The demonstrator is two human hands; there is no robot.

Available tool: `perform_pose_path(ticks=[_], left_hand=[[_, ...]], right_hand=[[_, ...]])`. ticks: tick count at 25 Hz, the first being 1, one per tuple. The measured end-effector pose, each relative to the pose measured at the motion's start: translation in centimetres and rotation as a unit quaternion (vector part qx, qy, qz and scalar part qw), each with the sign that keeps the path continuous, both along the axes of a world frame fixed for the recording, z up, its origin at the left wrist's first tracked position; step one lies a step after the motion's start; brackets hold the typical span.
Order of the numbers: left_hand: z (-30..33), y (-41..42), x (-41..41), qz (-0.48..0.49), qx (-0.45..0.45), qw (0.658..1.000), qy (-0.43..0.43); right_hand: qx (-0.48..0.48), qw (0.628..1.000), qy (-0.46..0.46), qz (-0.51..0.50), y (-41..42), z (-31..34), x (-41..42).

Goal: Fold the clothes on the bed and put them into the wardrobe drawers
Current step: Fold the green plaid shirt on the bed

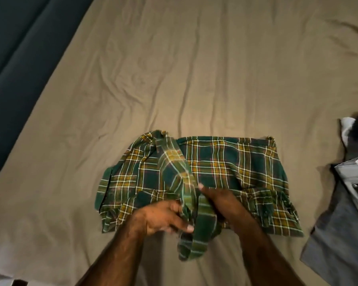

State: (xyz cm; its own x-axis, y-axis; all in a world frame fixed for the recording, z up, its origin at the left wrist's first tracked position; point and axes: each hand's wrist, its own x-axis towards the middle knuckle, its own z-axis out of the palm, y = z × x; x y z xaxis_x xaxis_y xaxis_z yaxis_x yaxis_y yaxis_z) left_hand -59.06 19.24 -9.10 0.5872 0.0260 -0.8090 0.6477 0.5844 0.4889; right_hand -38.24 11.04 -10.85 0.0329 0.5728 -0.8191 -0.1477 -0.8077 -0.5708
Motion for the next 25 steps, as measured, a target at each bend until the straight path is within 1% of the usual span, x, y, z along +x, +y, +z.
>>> perform_pose_path(ticks=[1, 2, 3, 4, 5, 6, 7, 8, 9, 10, 11, 12, 13, 14, 15, 16, 17, 19, 20, 21, 22, 23, 24, 25], left_hand=[[-0.7, -0.8, -0.2, -0.067, 0.009, 0.997, 0.045], [-1.1, -1.5, -0.4, -0.122, 0.035, 0.989, 0.077], [-1.8, -2.3, -0.6, -0.154, 0.032, 0.985, 0.076], [-2.5, -2.7, -1.0, -0.181, 0.022, 0.982, 0.052], [-3.4, -2.9, -1.5, -0.184, 0.003, 0.982, 0.035], [-3.7, -3.1, -1.9, -0.199, -0.038, 0.978, 0.048], [-4.0, -3.2, -2.4, -0.187, -0.080, 0.977, 0.065], [-4.4, -3.2, -3.3, -0.165, -0.104, 0.980, 0.045], [-4.5, -3.4, -3.6, -0.131, -0.128, 0.983, -0.004], [-4.7, -3.6, -4.0, -0.074, -0.155, 0.984, -0.056], [-4.3, -3.5, -4.0, -0.015, -0.163, 0.981, -0.106], [-4.1, -3.5, -4.4, 0.052, -0.183, 0.970, -0.153], [-3.6, -3.1, -4.2, 0.121, -0.176, 0.962, -0.168], [-3.4, -2.5, -3.8, 0.179, -0.158, 0.957, -0.163], [-3.7, -2.1, -3.9, 0.205, -0.121, 0.961, -0.143], [-4.0, -1.6, -4.1, 0.202, -0.074, 0.970, -0.112], [-3.7, -1.2, -3.9, 0.177, -0.024, 0.981, -0.074], [-3.5, -0.6, -4.2, 0.136, 0.052, 0.989, -0.028], [-3.0, 0.0, -4.6, 0.121, 0.089, 0.989, -0.010], [-2.3, 0.6, -5.3, 0.097, 0.123, 0.987, 0.022], [-1.8, 1.5, -6.1, 0.059, 0.153, 0.984, 0.074], [-1.2, 2.3, -6.8, 0.017, 0.193, 0.972, 0.130], [-0.8, 3.2, -7.3, -0.018, 0.259, 0.947, 0.191], [-0.7, 3.9, -7.4, -0.021, 0.338, 0.908, 0.246]], right_hand=[[-0.042, 0.996, -0.008, 0.082, -0.5, -0.5, -0.3], [-0.078, 0.981, -0.007, 0.179, -1.1, -1.1, -0.8], [-0.102, 0.956, 0.001, 0.277, -1.6, -1.5, -1.3], [-0.110, 0.933, 0.008, 0.343, -1.9, -1.9, -2.0], [-0.104, 0.927, 0.005, 0.362, -2.0, -2.4, -3.0], [-0.079, 0.939, -0.013, 0.334, -2.1, -2.9, -3.8], [-0.047, 0.972, -0.027, 0.230, -1.9, -3.3, -4.5], [-0.030, 0.997, -0.005, 0.076, -1.4, -4.2, -5.2], [-0.011, 0.998, 0.036, -0.049, -0.9, -4.1, -5.4], [0.007, 0.991, 0.081, -0.109, -0.3, -4.0, -5.7], [0.027, 0.987, 0.114, -0.113, 0.4, -3.3, -5.6], [0.041, 0.986, 0.127, -0.098, 1.0, -2.9, -6.0], [0.051, 0.987, 0.122, -0.090, 1.6, -2.5, -5.9], [0.063, 0.988, 0.111, -0.090, 2.0, -2.2, -5.7], [0.072, 0.987, 0.108, -0.098, 2.7, -1.6, -5.9], [0.083, 0.986, 0.097, -0.111, 3.3, -1.1, -6.3], [0.104, 0.983, 0.087, -0.127, 3.6, -0.7, -6.5], [0.152, 0.976, 0.071, -0.136, 3.6, -0.7, -6.7], [0.163, 0.978, 0.072, -0.110, 3.2, -0.7, -6.3], [0.152, 0.983, 0.084, -0.050, 2.6, -0.3, -5.7], [0.113, 0.986, 0.107, 0.064, 1.9, -0.1, -5.0], [0.062, 0.964, 0.127, 0.226, 1.0, 0.4, -4.2], [0.028, 0.921, 0.131, 0.365, 0.3, 0.2, -3.6], [0.022, 0.896, 0.109, 0.431, -0.2, 0.1, -3.2]])
